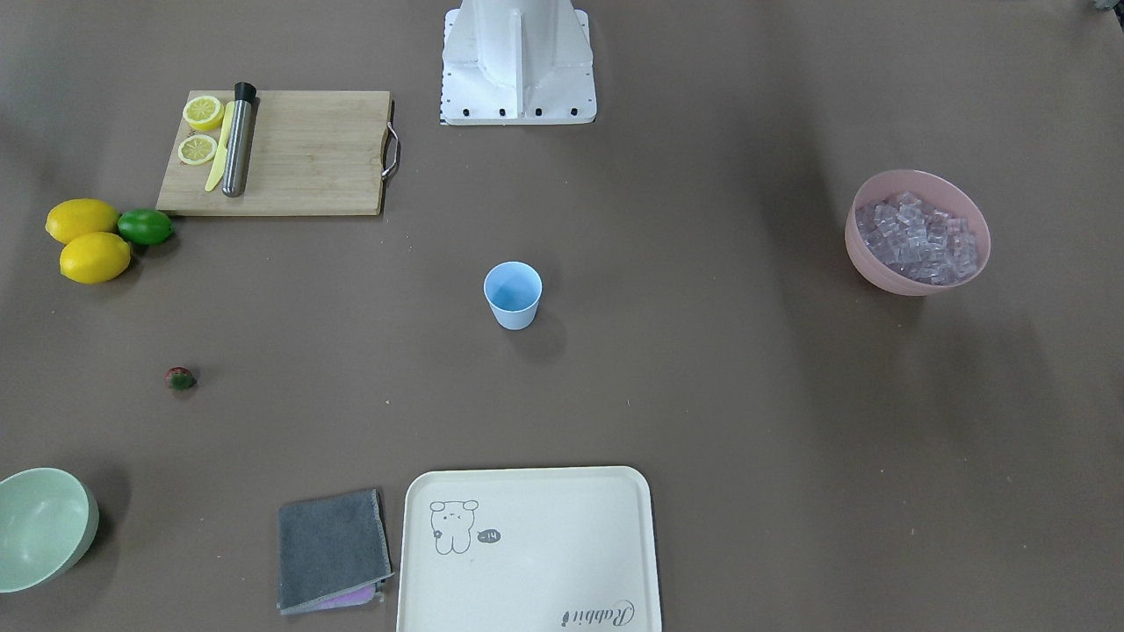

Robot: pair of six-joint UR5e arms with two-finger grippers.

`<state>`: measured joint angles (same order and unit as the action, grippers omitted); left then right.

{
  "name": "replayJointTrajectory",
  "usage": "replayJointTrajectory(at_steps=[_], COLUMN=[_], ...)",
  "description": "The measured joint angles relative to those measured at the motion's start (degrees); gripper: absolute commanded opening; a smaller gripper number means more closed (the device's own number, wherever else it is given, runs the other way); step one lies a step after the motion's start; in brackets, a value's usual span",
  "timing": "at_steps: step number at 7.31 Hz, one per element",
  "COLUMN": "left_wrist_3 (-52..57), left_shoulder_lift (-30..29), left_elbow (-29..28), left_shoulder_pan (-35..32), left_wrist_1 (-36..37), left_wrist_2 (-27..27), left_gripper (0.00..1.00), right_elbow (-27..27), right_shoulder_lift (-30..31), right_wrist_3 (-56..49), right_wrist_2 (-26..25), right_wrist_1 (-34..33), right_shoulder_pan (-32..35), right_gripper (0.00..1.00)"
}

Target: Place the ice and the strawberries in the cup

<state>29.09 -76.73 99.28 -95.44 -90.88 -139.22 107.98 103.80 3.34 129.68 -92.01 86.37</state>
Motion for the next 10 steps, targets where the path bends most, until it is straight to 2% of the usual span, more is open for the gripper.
replayJointTrajectory(at_steps=[4, 8, 10], left_wrist_3=[0.0, 0.0, -0.1], left_shoulder_lift=[0.1, 0.0, 0.0], left_elbow=[-0.1, -0.4, -0.4], left_shoulder_pan=[0.0, 0.0, 0.0], left_wrist_1=[0.1, 0.1, 0.2], left_wrist_2=[0.0, -0.4, -0.6], left_gripper=[0.98, 0.98, 0.98], right_elbow=[0.5, 3.5, 4.3], right_shoulder_lift=[0.0, -1.3, -1.5], right_wrist_3=[0.0, 0.2, 1.0], right_wrist_2=[0.0, 3.9, 4.1], right_wrist_1=[0.0, 0.2, 1.3], right_shoulder_pan=[-0.2, -0.3, 0.2], right_gripper=[1.0, 1.0, 1.0])
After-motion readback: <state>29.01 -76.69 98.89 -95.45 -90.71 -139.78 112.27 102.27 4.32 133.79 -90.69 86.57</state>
